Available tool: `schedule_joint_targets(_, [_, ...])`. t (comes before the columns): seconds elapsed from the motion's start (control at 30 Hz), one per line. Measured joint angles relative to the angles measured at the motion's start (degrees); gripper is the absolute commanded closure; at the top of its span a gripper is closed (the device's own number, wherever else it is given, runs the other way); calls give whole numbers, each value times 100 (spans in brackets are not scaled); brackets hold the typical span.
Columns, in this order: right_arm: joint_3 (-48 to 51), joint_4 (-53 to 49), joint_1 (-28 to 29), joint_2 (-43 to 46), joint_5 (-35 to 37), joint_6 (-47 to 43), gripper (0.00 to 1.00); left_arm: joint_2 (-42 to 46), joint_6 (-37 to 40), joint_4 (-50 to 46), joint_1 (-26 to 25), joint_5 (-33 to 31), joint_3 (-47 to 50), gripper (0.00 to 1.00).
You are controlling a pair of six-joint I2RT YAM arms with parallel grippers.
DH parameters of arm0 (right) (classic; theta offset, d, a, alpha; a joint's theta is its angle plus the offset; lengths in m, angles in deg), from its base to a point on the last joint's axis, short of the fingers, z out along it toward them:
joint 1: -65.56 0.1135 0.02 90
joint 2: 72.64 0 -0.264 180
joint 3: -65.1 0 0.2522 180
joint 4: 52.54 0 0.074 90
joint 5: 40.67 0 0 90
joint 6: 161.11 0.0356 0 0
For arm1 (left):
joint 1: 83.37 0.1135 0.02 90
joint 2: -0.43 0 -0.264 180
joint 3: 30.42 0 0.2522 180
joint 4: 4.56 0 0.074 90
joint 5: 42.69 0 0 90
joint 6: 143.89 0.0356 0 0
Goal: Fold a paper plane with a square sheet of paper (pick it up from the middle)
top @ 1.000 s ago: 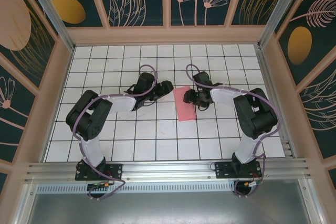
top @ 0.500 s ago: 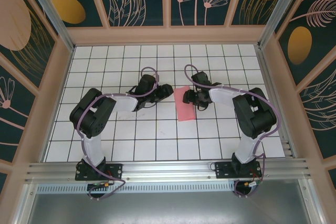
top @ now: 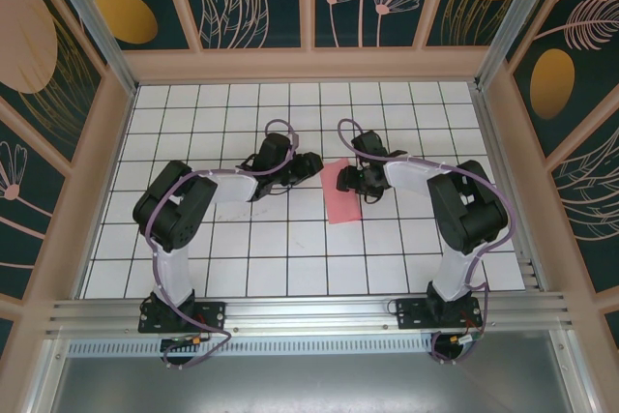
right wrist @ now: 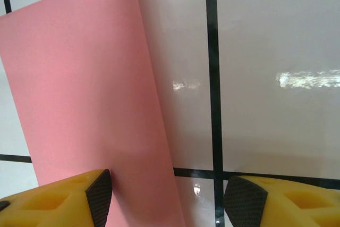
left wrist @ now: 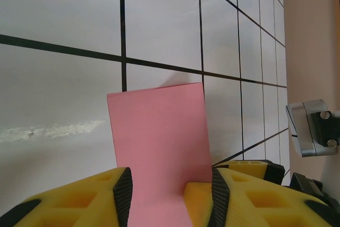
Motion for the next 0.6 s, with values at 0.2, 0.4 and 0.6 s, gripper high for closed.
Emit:
schedule_joint_targets(0.2, [-42, -57, 0, -33, 15, -2, 33, -116, -22, -39, -15, 103, -46, 64])
schedule_joint_targets(0.4, [-52, -66, 0, -44, 15, 0, 33, -275, -66, -61, -48, 186, -186, 71])
schedule_joint_targets(0.6, [-92, -114, 0, -72, 15, 15, 33, -382, -68, -136, -107, 284, -323, 74])
